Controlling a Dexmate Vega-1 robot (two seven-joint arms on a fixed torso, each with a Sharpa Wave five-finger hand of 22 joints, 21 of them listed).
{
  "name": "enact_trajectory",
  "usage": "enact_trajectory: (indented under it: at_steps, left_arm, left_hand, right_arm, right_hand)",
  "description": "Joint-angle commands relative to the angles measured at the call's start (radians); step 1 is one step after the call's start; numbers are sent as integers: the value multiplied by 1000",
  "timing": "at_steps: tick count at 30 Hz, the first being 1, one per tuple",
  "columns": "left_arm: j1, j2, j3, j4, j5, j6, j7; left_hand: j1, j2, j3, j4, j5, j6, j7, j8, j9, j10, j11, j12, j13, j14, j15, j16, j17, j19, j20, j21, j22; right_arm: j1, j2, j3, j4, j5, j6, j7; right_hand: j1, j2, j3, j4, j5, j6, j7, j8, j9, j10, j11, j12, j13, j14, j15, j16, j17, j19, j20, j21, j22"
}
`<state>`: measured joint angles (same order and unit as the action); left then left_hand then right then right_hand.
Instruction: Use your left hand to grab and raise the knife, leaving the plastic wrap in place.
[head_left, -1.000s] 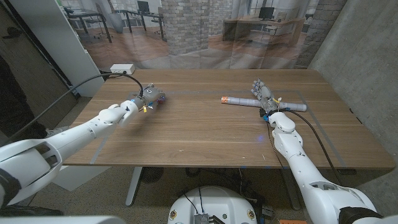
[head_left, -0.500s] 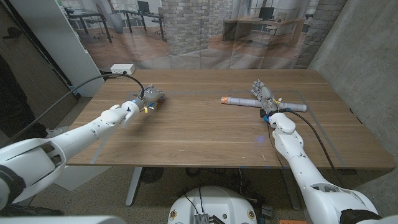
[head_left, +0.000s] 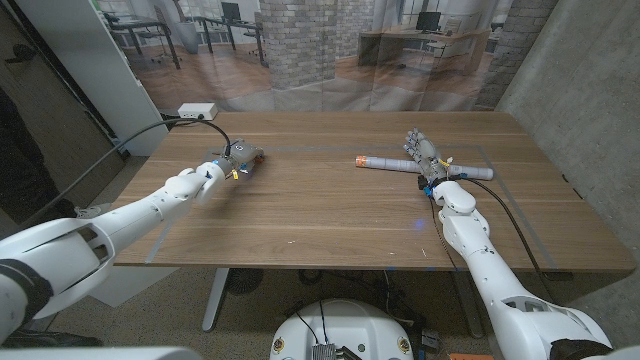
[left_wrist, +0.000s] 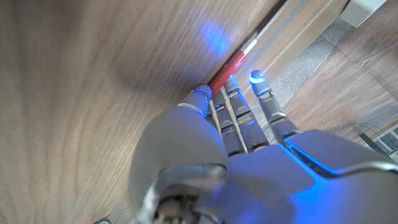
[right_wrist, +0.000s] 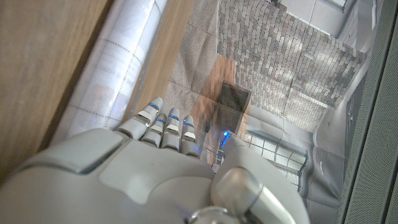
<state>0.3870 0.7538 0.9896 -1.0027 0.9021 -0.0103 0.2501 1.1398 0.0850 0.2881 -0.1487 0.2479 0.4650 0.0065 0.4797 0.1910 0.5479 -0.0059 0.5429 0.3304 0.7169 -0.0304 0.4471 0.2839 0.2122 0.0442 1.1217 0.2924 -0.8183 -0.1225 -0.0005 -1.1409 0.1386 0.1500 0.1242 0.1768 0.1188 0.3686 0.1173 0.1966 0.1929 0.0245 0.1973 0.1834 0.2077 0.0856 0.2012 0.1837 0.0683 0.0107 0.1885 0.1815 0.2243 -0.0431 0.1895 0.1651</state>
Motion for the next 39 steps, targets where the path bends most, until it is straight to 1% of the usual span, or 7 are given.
enact_trajectory:
  at_steps: [1, 4, 7, 13, 19, 27, 39]
  left_arm:
    - [-25, -35, 42, 96, -40, -71, 99]
    - [-26, -42, 43, 125, -59, -101, 160]
    - [-21, -39, 37, 122, -76, -114, 211]
    - [18, -9, 6, 28, -89, -65, 266]
    - [117, 23, -105, -126, -156, 7, 395]
    - [237, 67, -243, -362, -201, 78, 447]
    - [398, 66, -449, -570, -286, 11, 593]
  left_hand:
    - [75, 11, 23, -25, -66, 244, -52, 64, 1, 329, -191, -13, -52, 180, -210, 72, 47, 51, -30, 74, -11]
    - [136, 12, 12, -20, -62, 437, -65, 128, 11, 464, -190, 23, -22, 262, -211, 127, 116, 55, -43, 151, -13]
    - [142, 17, 12, -14, -63, 513, -84, 153, 9, 492, -188, 29, -5, 291, -209, 142, 142, 55, -42, 179, -13]
    - [144, 14, 13, -15, -62, 522, -87, 152, 6, 494, -187, 27, 3, 299, -208, 145, 154, 52, -45, 191, -14]
    - [144, 12, 14, -14, -60, 522, -79, 149, 5, 497, -185, 26, 12, 301, -208, 144, 164, 44, -46, 201, -16]
    - [144, 13, 16, -12, -56, 522, -62, 145, 5, 500, -181, 26, 25, 300, -208, 140, 176, 31, -42, 212, -18]
    - [144, 13, 21, -12, -46, 519, -48, 137, 5, 501, -174, 26, 49, 302, -208, 134, 197, 20, -38, 234, -24]
  right_arm:
    - [-5, -9, -8, -22, -10, -2, -16]
    - [-7, -10, -9, -25, -11, -1, -18]
    - [-7, -11, -10, -27, -10, -2, -18]
    - [-7, -9, -14, -25, -7, -3, -15]
    - [-16, -9, -12, -40, -6, -1, -21]
    - [-43, -6, -14, -80, 2, -8, -20]
    - [-128, -2, -16, -201, 3, -21, -59]
  right_hand:
    - [-5, -4, 0, -4, 6, 4, -6, -3, 2, 6, -1, -1, 4, 9, -1, 4, 1, 9, -17, 4, 5]
    - [-5, -4, 0, -4, 6, 5, -6, -3, 2, 6, 0, -2, 4, 9, 0, 3, 1, 9, -17, 4, 5]
    - [-4, -5, 0, -5, 6, 5, -7, -3, 2, 7, 2, -1, 4, 10, 1, 3, 1, 9, -17, 4, 5]
    - [-4, -5, 0, -5, 6, 5, -7, -4, 2, 7, 2, -2, 4, 10, 2, 3, 1, 9, -16, 3, 5]
    - [-5, -5, 1, -6, 7, 5, -5, -4, 3, 7, 3, -2, 4, 10, 2, 2, 1, 9, -17, 3, 5]
    - [-5, -5, 1, -7, 7, 6, -5, -4, 3, 8, 0, -2, 4, 11, 2, 2, 1, 10, -18, 3, 5]
    - [-6, -5, 0, -7, 7, 9, -4, -3, 3, 9, 1, -2, 5, 12, 2, 2, 1, 10, -19, 3, 4]
